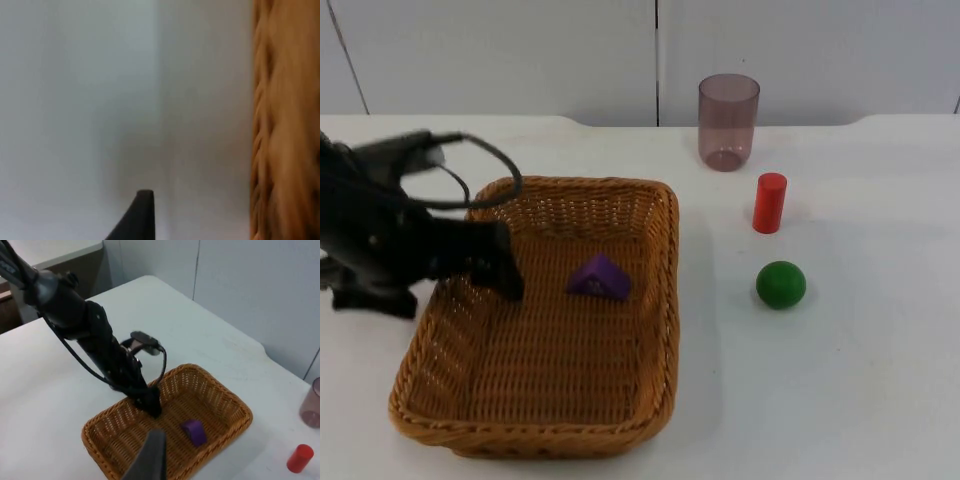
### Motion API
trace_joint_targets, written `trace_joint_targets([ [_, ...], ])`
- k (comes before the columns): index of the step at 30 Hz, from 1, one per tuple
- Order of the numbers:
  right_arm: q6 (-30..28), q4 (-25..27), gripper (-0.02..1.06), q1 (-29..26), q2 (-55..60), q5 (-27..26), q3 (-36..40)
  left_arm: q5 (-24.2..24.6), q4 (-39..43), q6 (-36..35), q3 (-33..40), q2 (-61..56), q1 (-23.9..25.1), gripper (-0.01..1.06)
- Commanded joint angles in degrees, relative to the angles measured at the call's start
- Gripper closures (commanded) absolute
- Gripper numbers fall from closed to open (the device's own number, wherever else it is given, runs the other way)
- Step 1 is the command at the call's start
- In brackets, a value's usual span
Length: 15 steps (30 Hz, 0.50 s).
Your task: Pick up the basket with the left hand and place the triangular block into the basket with the right hand.
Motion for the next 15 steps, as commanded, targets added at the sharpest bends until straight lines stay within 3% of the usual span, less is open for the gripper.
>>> trace_joint_targets([
  [1,0.0,-1.6,0.21,0.3,-1.2,-0.1,0.4,-0.8,2.6,-0.7,-0.1,-4.8,0.9,0.0],
  [8,0.0,-2.6,0.21,0.3,-2.9,-0.1,0.4,0.8,4.8,-1.2,0.0,-18.8,1.5,0.0],
  [15,0.2,-4.5,0.21,0.3,-5.9,-0.1,3.3,8.1,5.3,-1.4,0.9,-34.4,1.5,0.0],
])
